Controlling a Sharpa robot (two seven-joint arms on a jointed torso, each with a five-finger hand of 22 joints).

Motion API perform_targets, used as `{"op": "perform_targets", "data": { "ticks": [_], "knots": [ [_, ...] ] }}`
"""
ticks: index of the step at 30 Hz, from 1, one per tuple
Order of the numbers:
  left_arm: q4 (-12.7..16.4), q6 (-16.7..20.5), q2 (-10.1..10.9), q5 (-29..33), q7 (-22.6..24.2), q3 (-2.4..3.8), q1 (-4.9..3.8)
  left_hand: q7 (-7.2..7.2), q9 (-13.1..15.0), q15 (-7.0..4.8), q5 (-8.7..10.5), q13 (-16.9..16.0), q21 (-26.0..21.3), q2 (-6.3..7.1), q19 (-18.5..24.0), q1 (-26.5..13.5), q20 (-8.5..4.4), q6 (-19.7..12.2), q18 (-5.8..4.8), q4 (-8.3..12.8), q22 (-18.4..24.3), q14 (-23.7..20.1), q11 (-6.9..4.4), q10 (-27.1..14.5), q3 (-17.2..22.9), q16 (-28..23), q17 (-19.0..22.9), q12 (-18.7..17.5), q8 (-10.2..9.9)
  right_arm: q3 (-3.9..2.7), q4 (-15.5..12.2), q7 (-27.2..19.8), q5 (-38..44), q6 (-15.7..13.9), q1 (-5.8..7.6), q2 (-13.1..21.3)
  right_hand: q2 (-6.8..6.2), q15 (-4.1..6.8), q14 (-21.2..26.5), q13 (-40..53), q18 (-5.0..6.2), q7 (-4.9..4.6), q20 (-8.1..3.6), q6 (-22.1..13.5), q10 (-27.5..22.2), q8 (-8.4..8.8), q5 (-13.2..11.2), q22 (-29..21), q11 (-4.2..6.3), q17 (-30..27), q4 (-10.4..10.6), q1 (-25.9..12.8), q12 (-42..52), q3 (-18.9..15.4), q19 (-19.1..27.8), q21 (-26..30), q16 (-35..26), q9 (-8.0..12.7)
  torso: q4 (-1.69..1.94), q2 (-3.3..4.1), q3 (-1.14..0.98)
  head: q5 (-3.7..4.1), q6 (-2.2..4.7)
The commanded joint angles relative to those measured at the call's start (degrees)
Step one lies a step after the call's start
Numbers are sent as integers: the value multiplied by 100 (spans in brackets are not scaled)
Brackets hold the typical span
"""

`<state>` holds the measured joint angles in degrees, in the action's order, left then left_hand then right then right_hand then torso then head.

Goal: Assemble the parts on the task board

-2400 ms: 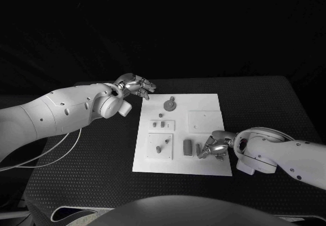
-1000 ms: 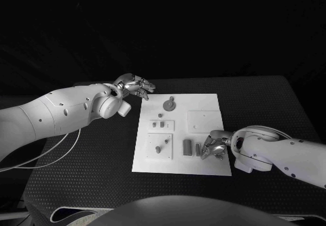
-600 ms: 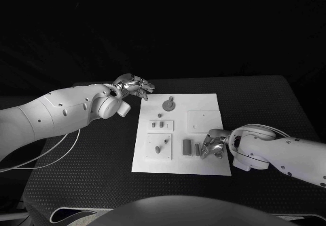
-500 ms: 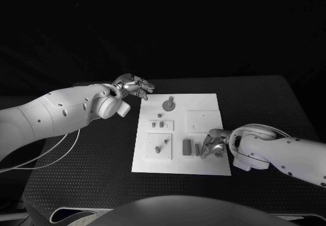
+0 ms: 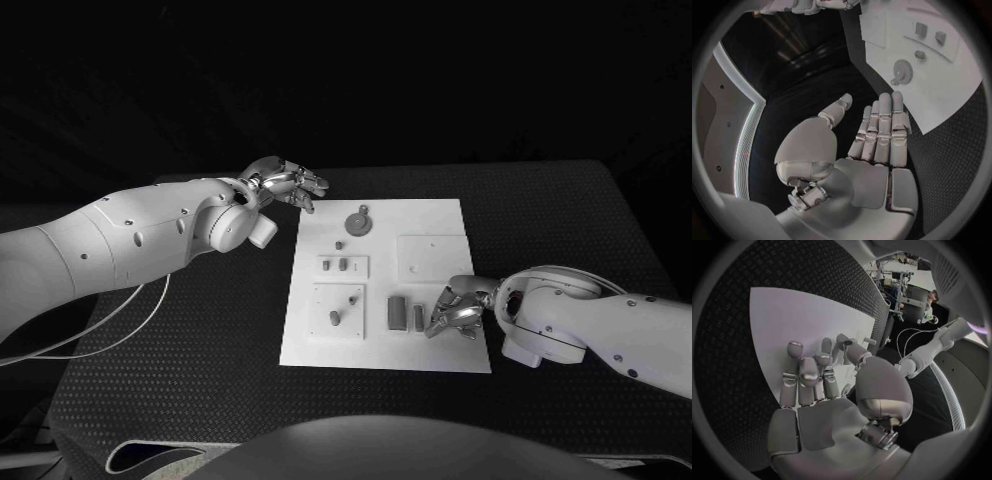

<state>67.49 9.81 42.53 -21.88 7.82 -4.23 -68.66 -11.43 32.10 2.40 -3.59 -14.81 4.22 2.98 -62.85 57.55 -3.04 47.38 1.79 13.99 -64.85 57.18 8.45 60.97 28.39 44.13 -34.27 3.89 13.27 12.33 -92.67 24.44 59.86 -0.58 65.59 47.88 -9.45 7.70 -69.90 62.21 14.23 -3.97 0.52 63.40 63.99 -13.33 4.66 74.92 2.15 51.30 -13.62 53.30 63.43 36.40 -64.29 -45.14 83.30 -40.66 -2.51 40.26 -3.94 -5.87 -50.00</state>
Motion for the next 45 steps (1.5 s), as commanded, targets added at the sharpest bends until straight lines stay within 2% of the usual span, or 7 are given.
{"op": "perform_targets", "data": {
  "ticks": [1, 10, 21, 23, 32, 35, 45],
  "knots": [
    [11, -75, -8, -8, 39, 3, -7, 13, -10, 2, 5, 5, -21, 11, -26, -21, -22, -40, 122, -30, -9, 24, 15, -25, -8, -27, -7, 6, 37, 0, -8, -143, -38, 41, -5, 5, -161, -15, 8, -4, 77, -20, -25, 8, 30, 1, -10, 94, -19, -7, 222, -107, -24, 62, -57, 37, 1, 15, 0, 1, -2, 8, 0],
    [12, -74, -8, -8, 37, 2, -7, 12, -10, 3, 5, 5, -21, 12, -26, -21, -22, -41, 122, -30, -10, 24, 16, -26, -8, -28, -9, 6, 37, 0, 16, -115, 207, 33, -6, -28, -279, 1, -1, 3, 77, -13, -50, 17, 31, -7, -15, 107, -5, -5, 606, -414, -18, 107, -78, 47, 11, 18, 4, 3, 0, 13, 0],
    [11, -77, -13, -9, 36, 2, -7, 12, -10, 3, 5, 6, -21, 12, -26, -22, -21, -42, 122, -30, -10, 24, 16, -26, -9, -29, -11, 6, 37, 2, 100, -105, 314, 54, -9, -183, -51, 12, -7, 11, 77, -7, -69, 26, 42, -22, -25, 121, 8, 2, 573, -390, -6, 95, -73, 35, 24, 9, 6, 1, 0, 6, 0],
    [10, -77, -13, -9, 36, 2, -7, 12, -10, 3, 5, 6, -21, 12, -25, -22, -21, -42, 122, -31, -10, 23, 16, -26, -9, -29, -11, 6, 37, 2, 110, -90, 331, 19, -10, -203, 236, 15, -8, 18, 77, -1, -72, 35, 49, -34, -25, 126, 12, 7, 305, -267, 1, 42, -58, 18, 34, 0, 5, 2, 0, 5, 0],
    [17, -76, -8, -9, 32, 2, -7, 11, -10, 3, 5, 6, -21, 11, -25, -23, -21, -43, 122, -32, -11, 24, 16, -26, -9, -30, -13, 6, 37, 3, 137, -8, 574, -138, -18, -251, 621, 24, -31, 18, 77, 16, -69, 80, 97, -56, -13, 118, 27, 4, -31, -230, 9, 29, -71, 0, 38, 2, 0, 2, 0, 5, 0],
    [20, -77, -7, -9, 31, 2, -7, 11, -11, 3, 5, 6, -21, 11, -25, -23, -21, -43, 122, -33, -11, 24, 16, -27, -9, -31, -13, 6, 37, 3, 144, 20, 732, -221, -21, -254, 911, 34, -56, 18, 77, 35, -77, 112, 142, -77, -10, 118, 43, 8, -272, -30, 15, 135, -85, -10, 37, -6, 1, 2, 1, 7, 0],
    [19, -71, -6, -9, 30, 2, -7, 11, -11, 3, 5, 6, -21, 11, -25, -25, -21, -44, 122, -34, -11, 24, 16, -27, -10, -32, -15, 6, 37, 3, 156, 51, 811, -346, -30, -273, 1034, 45, -136, 22, 77, 46, -86, 137, 182, -97, -8, 122, 53, 106, -308, 119, 22, 173, -112, -33, 63, -15, 0, 2, -7, 8, 0]
  ]
}}
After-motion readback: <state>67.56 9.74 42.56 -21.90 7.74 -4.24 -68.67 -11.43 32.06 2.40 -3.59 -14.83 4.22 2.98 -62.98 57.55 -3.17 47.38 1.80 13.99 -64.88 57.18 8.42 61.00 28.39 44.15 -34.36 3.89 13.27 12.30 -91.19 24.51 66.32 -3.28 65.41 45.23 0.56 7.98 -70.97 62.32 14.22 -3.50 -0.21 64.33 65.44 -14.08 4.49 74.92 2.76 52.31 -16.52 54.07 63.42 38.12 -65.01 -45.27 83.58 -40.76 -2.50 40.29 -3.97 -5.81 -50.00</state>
